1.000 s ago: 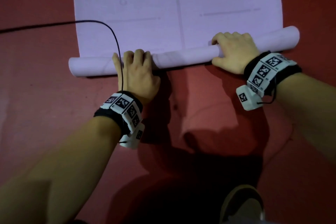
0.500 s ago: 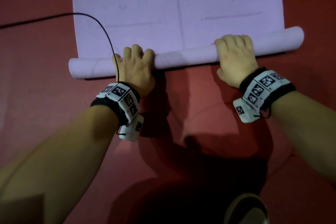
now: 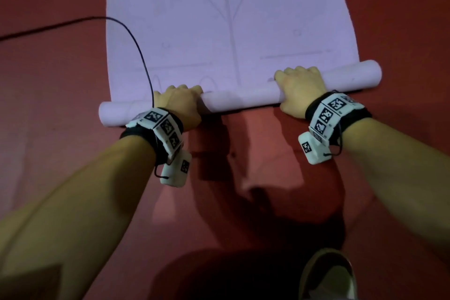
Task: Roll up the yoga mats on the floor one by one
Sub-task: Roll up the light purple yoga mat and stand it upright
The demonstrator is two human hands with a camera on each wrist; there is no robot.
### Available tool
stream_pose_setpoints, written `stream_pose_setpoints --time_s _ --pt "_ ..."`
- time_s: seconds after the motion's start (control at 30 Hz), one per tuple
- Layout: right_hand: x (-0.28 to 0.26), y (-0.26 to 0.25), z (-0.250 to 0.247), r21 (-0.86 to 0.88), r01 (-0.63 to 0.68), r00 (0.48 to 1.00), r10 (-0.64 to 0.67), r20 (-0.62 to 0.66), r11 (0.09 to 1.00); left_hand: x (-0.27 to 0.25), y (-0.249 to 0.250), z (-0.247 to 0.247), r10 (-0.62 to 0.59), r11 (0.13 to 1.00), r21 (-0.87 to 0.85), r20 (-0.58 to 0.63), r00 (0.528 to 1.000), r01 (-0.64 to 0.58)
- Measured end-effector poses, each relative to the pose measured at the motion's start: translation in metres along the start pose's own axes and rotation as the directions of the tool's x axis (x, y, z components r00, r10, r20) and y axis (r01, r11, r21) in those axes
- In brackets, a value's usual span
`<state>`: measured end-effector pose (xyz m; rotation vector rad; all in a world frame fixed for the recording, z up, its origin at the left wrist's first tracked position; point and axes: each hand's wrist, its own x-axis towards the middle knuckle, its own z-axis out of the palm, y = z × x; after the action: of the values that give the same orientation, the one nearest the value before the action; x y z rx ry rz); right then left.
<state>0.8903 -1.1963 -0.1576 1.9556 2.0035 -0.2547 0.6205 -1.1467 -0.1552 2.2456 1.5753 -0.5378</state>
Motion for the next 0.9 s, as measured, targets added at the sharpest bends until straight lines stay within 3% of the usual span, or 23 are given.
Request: stream_pose_setpoints --time_s 0.2,0.33,0.6,0.9 --pt "-0.053 -0.016 0.013 0.01 0.033 0.994 -0.034 0.108 0.999 -0.054 0.001 0.033 0.054 0.998 0.039 0.019 0.998 -0.055" --pt "-0.071 -0.021 0.018 0.025 0.01 0.995 -0.013 0.103 1.0 -0.062 0.003 0.039 0.051 0.998 0.039 0.024 0.998 -0.052" --pt "-0.075 -0.053 0.034 0.022 0.072 0.991 -0.069 -0.112 0.997 -0.059 0.007 0.042 0.056 0.992 0.112 -0.017 0.998 -0.054" --pt "-0.064 -0.06 0.023 0.027 -0.03 0.999 0.029 0.033 0.999 -0.049 -0.003 0.034 0.089 0.994 -0.054 -0.039 0.995 -0.092"
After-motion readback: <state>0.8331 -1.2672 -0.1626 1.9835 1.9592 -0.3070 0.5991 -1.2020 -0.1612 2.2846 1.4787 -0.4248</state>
